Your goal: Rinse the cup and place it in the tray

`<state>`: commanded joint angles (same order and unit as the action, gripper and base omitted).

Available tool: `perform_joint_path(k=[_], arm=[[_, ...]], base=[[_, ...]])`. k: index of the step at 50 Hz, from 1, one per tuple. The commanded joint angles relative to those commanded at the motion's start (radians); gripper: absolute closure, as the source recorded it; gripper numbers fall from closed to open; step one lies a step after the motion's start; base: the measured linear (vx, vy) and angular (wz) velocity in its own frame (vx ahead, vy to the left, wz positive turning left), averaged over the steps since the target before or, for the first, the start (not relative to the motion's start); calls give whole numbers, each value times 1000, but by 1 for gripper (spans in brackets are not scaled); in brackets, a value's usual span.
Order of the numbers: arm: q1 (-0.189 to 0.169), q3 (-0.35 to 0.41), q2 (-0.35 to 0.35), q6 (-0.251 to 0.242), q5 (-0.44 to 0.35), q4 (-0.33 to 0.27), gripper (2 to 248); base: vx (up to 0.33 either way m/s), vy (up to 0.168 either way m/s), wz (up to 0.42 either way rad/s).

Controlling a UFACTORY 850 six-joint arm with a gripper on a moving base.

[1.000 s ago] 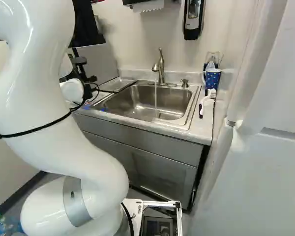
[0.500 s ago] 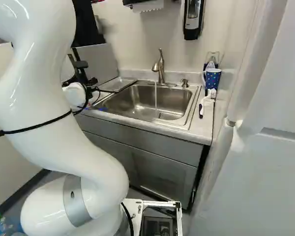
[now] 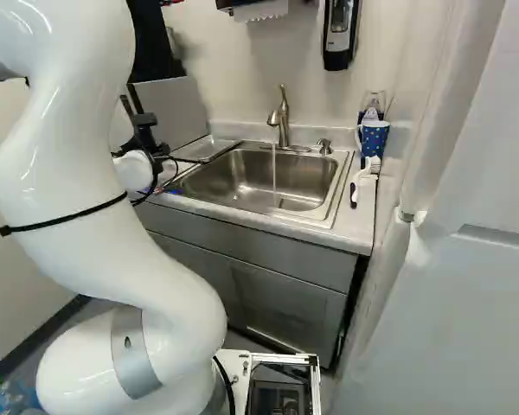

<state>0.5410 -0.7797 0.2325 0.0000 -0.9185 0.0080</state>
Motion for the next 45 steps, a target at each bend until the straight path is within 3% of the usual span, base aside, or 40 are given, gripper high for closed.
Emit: perform_joint_path(k=[1,6,7,11,12,30,45], arm=[[0,0,0,0,0,0,71],[0,0,0,0,0,0,71],[0,0,0,0,0,0,109],[0,0,0,0,0,0,109],[0,0,0,0,0,0,124],[-2,-2,-22,0,0,0,124],[-33,24,-76,0,0,0,124]], base=[[0,0,0],[0,0,0],[0,0,0],[0,0,0],[0,0,0],[0,0,0],[0,0,0]])
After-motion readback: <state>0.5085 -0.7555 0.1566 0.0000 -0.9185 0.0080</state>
